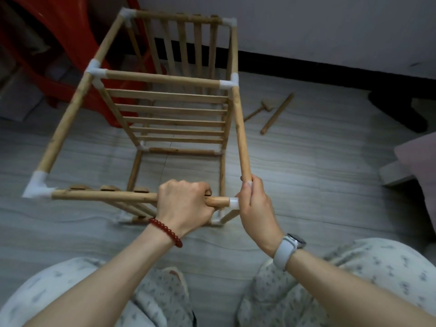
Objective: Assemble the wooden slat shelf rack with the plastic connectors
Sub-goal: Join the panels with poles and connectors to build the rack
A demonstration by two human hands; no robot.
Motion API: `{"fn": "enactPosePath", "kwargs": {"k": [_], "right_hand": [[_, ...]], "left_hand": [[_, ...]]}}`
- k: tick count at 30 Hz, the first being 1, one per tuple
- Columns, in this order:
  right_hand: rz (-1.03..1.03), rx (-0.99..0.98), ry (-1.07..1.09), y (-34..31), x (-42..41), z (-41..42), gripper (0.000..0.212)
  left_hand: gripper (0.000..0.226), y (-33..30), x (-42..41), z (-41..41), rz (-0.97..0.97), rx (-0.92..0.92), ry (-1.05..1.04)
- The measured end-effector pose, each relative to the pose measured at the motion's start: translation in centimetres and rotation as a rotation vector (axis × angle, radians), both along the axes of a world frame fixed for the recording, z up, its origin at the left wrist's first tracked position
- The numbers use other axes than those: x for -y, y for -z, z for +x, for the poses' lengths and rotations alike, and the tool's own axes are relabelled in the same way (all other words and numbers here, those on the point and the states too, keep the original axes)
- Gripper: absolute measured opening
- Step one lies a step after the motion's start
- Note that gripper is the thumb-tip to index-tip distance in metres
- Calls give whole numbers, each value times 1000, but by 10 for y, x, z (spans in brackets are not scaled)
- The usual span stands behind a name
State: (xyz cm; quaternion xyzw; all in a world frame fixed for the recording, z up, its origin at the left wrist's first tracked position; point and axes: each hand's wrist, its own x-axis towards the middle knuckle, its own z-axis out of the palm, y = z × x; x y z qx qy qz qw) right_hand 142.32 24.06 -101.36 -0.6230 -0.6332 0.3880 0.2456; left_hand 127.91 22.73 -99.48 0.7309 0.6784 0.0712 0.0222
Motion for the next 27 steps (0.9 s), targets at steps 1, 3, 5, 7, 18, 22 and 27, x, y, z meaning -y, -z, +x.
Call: {"fn": "enactPosePath", "kwargs": {"k": [1,3,5,7,18,22,27], "right_hand": [[11,0,9,1,0,-1,33],[41,-6,34,4,0,-3,37],[58,8,61,6,-1,-4,36],[85,18,77,7,-2,-4,31],[-34,126,-131,-7,-15,25,38],[392,530,-583,-31,-34,60,55],[356,732,-784,-60,-54,55,34]], "left_hand": [[27,1,-1,-1,5,6,9],[26,3,-2,-3,0,15,4],[28,6,-6,-3,-12,16,-24],[29,5,-5,0,30,-9,-2],[35,-4,-14,11,-111,-4,27],[30,-5,-17,15,-58,11,77],[29,-3,-16,18,-42,16,79]]}}
